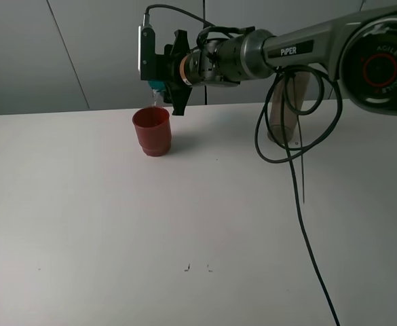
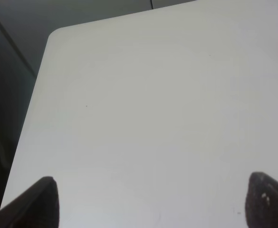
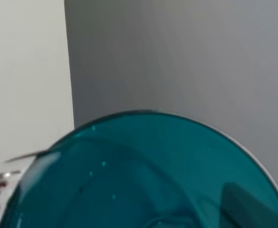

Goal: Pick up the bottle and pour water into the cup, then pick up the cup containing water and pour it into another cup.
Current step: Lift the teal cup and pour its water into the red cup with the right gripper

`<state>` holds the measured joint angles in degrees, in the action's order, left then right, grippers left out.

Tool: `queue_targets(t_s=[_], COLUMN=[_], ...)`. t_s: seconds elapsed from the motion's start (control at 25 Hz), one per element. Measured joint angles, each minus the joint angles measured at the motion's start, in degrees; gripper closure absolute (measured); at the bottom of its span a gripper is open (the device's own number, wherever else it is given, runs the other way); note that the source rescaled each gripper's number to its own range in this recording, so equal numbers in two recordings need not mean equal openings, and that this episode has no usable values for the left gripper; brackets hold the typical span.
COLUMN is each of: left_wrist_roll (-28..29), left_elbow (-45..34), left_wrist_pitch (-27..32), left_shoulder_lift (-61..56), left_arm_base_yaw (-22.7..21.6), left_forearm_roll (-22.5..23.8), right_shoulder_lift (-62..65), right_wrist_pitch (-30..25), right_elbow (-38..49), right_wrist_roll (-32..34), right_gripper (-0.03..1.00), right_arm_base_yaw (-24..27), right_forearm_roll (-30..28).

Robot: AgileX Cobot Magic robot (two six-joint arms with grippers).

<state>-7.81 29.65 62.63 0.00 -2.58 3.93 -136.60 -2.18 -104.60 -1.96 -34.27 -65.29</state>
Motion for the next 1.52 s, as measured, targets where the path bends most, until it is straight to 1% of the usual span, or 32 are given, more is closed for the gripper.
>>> queue_targets(t_s=[0.28,0.84,1.52], left_wrist_roll=[-0.11,-0.11,0.00], left_elbow=[0.00,0.00,0.00], left_wrist_pitch=[0.00,0.00,0.00], left_shoulder_lift=[0.00,0.00,0.00], left_arm_base_yaw=[0.00,0.00,0.00], left_forearm_roll=[0.00,0.00,0.00], right_shoulder_lift=[0.00,0.00,0.00], right_wrist_pitch=[-1.09,-1.20,-1.29], right_elbow=[-1.69,-1.79,-1.79], right_wrist_roll=[-0.82,-9.14,-17.47], right_gripper=[0.94,0.94,0.94], right_arm_base_yaw=[-0.27,-0.30,-0.30], right_forearm_roll=[-1.72,-2.73,-2.95])
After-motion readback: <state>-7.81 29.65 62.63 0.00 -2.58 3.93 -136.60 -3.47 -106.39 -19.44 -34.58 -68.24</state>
